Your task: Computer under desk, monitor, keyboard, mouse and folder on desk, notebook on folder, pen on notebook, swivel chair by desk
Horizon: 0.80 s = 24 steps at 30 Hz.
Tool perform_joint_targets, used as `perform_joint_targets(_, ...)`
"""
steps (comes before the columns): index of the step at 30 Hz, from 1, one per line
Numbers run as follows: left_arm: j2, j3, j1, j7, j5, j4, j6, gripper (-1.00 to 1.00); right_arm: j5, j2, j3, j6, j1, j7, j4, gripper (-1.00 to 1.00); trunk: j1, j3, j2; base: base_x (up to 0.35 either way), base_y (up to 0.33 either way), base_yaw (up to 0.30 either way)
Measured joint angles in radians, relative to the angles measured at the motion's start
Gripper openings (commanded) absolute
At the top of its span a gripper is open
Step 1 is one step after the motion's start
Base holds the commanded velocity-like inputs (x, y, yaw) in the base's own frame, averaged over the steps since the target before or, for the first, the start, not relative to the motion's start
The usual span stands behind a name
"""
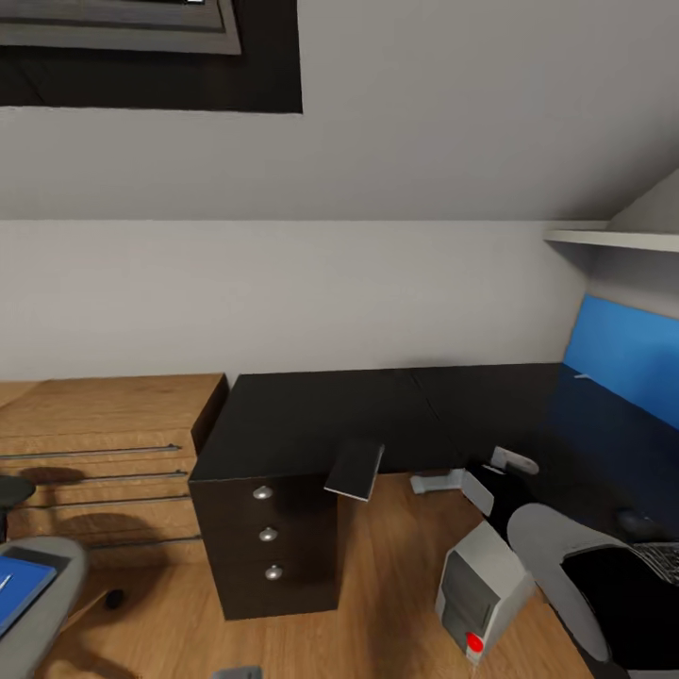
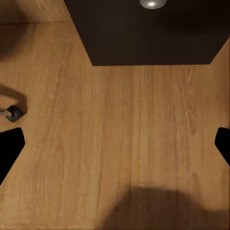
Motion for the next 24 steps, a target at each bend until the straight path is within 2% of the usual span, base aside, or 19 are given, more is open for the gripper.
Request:
perform_joint_targets(4,0.0,0.0,0.0,0.0,0.0,0.0,0.0,1.0,0.021,0.018,0.001,-0.01,0.013,0.001,0.0,1.0,0.0,-0.006,0.0,-0.277,0.171,0.002)
perform_joint_targets(5,0.0,0.0,0.0,0.0,0.0,0.0,0.0,1.0,0.033,0.032,0.001,-0.018,0.023,0.001,0.0,1.0,0.0,-0.008,0.0,-0.206,0.13,0.0)
perform_joint_targets(7,0.001,0.001,0.0,0.0,0.0,0.0,0.0,1.0,0.058,0.042,0.002,-0.022,0.03,0.001,0.0,1.0,0.0,-0.011,0.0,-0.084,0.053,0.0)
perform_joint_targets(8,0.002,0.002,0.0,0.0,0.002,0.0,-0.001,1.0,0.118,0.071,0.001,-0.025,0.05,0.005,0.0,1.0,0.0,-0.012,0.0,-0.023,0.015,0.0)
perform_joint_targets(10,0.003,0.004,0.0,0.001,0.009,0.0,-0.001,1.0,0.147,0.089,0.002,-0.03,0.064,0.006,-0.001,1.0,-0.001,-0.012,0.0,-0.012,0.008,0.0)
perform_joint_targets(13,0.006,0.046,0.0,0.001,0.054,0.0,-0.002,1.0,0.197,0.134,0.003,-0.072,0.097,0.006,-0.001,1.0,-0.001,-0.013,0.0,-0.004,0.003,0.025)
perform_joint_targets(16,0.007,0.088,0.0,0.0,0.072,0.0,-0.003,1.0,0.236,0.16,0.003,-0.118,0.122,0.006,0.003,1.0,-0.001,-0.014,0.0,-0.001,0.001,0.117)
perform_joint_targets(21,0.007,0.11,0.0,-0.001,0.081,0.0,-0.002,1.0,0.256,0.201,0.002,-0.171,0.139,0.007,0.04,1.0,-0.001,-0.016,0.0,0.0,0.0,0.213)
perform_joint_targets(24,0.007,0.112,0.0,-0.001,0.082,0.0,-0.002,1.0,0.257,0.216,0.0,-0.202,0.149,0.013,0.079,1.0,-0.001,-0.018,0.0,0.0,0.0,0.24)
